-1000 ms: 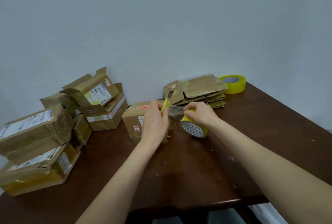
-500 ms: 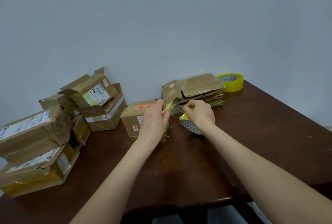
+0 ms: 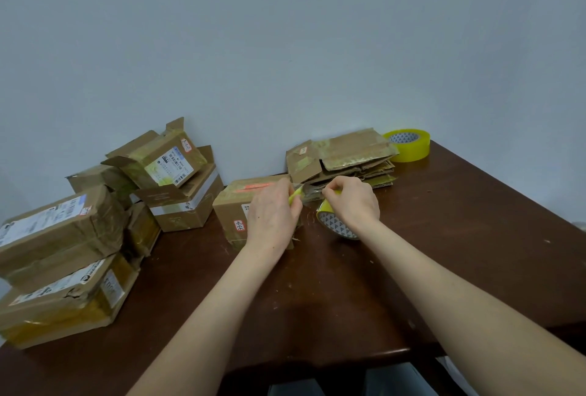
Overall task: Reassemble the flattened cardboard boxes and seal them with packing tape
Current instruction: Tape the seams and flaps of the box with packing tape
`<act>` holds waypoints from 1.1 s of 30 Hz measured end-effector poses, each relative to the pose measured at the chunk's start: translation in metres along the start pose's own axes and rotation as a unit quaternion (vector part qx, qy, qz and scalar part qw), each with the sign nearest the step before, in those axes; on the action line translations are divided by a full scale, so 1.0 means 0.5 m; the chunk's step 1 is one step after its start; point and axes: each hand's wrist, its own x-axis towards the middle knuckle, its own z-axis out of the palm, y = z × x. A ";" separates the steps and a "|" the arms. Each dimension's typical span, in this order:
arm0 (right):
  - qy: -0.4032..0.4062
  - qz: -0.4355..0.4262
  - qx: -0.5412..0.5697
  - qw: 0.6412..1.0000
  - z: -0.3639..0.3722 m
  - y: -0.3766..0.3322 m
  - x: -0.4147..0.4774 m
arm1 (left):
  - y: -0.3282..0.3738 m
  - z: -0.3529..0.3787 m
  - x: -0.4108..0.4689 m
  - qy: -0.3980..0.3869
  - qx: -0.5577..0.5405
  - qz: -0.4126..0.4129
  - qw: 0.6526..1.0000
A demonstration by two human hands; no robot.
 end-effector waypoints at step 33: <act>0.117 -0.002 0.151 0.982 -0.112 0.069 0.012 | 0.090 0.078 0.007 0.076 -0.070 0.133 0.986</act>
